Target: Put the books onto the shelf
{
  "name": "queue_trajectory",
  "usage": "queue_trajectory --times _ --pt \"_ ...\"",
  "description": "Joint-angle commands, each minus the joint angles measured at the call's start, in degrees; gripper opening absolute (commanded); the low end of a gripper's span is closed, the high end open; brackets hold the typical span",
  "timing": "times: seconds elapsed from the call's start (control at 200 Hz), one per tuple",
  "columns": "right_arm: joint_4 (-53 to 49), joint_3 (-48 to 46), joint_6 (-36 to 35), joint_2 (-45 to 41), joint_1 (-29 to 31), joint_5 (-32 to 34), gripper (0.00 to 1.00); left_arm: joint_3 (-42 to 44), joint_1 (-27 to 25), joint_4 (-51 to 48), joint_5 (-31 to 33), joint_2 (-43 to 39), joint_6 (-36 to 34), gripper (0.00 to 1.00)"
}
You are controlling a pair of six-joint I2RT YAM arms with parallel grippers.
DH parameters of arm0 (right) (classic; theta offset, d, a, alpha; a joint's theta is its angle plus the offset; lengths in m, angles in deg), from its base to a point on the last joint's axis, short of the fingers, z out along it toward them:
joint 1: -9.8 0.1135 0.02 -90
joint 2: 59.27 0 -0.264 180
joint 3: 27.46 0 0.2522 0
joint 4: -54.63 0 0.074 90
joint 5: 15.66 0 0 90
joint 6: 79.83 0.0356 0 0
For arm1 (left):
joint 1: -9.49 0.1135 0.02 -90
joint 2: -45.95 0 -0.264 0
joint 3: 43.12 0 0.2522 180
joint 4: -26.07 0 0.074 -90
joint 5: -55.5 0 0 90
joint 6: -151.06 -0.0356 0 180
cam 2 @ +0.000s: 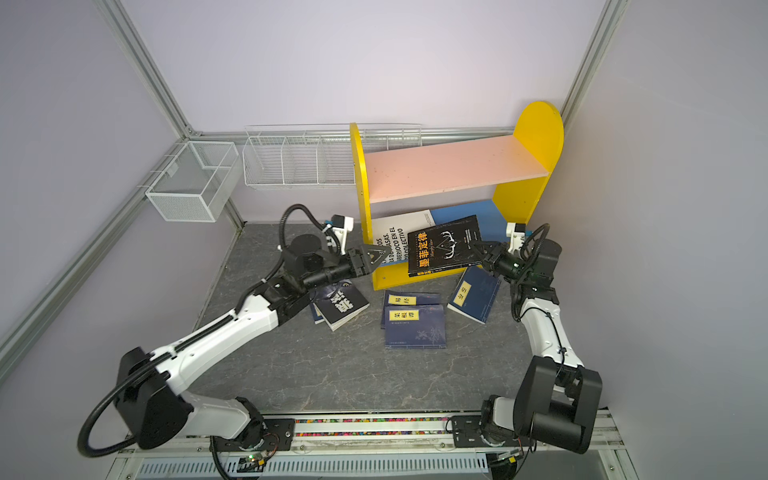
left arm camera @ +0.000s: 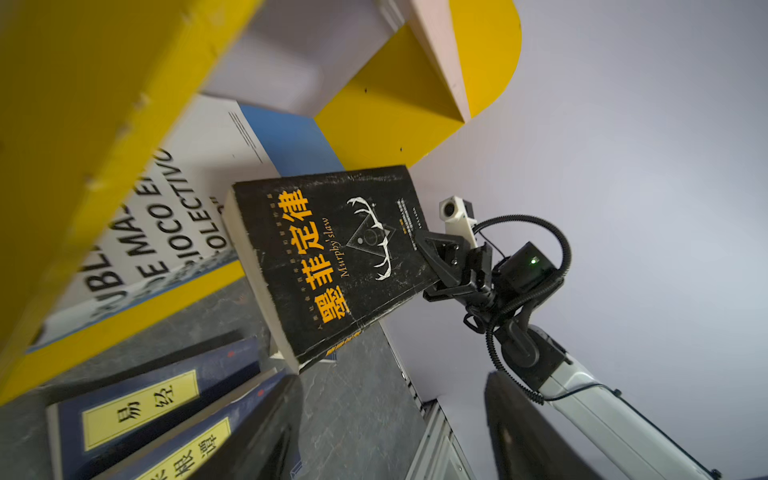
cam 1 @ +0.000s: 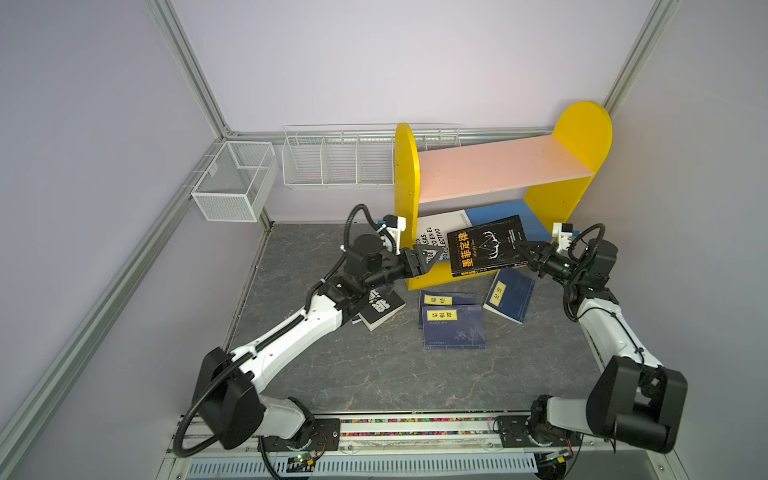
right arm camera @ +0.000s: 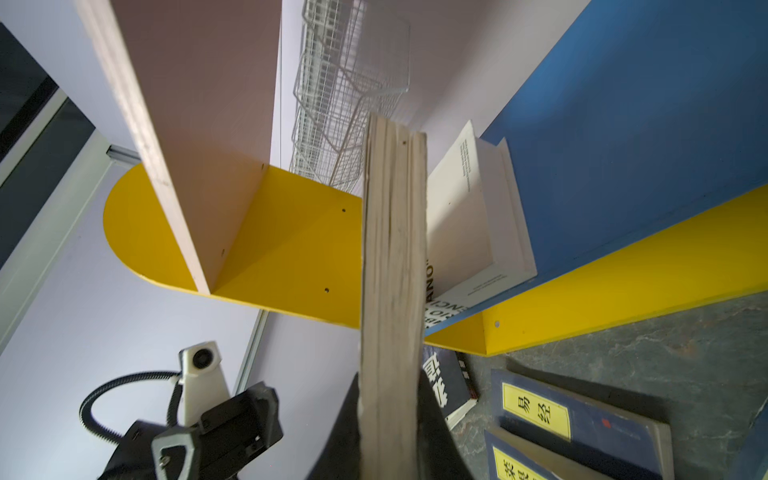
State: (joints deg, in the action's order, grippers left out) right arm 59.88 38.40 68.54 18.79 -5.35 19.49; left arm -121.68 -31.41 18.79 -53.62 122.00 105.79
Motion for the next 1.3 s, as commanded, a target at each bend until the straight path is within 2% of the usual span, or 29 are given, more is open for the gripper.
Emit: queue_trajectory --times 0.0,0.115,0.25,0.475,0.83,0.955,1.16,1.295 --pt "11.53 4.13 5.46 1.65 0.69 -0.47 0.1 4.95 3.03 -3.04 6.23 -5.12 -1.89 0.78" --pt "14.48 6.62 7.12 4.9 2.1 -0.52 0.1 8.2 6.18 -4.78 7.56 -8.74 -1.59 0.83" --pt "18.36 9.19 8.72 8.41 4.11 0.04 0.1 9.49 6.98 -6.97 9.55 -9.74 -3.54 0.88" --pt "21.23 15.69 8.74 17.23 8.75 1.04 0.11 9.85 7.33 -7.36 11.2 -7.23 -5.23 0.94" --pt "35.88 21.85 17.47 30.47 14.1 2.76 0.11 8.98 7.59 -7.8 11.36 -2.94 -5.88 0.96" --pt "32.85 23.55 15.56 32.31 15.09 1.74 0.11 9.38 7.59 -7.96 11.64 -2.67 -5.75 0.96" --pt "21.06 24.93 7.67 31.74 16.02 0.24 0.11 9.0 7.77 -8.06 11.87 -1.62 -5.83 0.96" --pt "19.3 25.0 6.56 31.88 16.88 -0.3 0.12 8.38 7.77 -7.73 11.3 -0.24 -5.67 0.96"
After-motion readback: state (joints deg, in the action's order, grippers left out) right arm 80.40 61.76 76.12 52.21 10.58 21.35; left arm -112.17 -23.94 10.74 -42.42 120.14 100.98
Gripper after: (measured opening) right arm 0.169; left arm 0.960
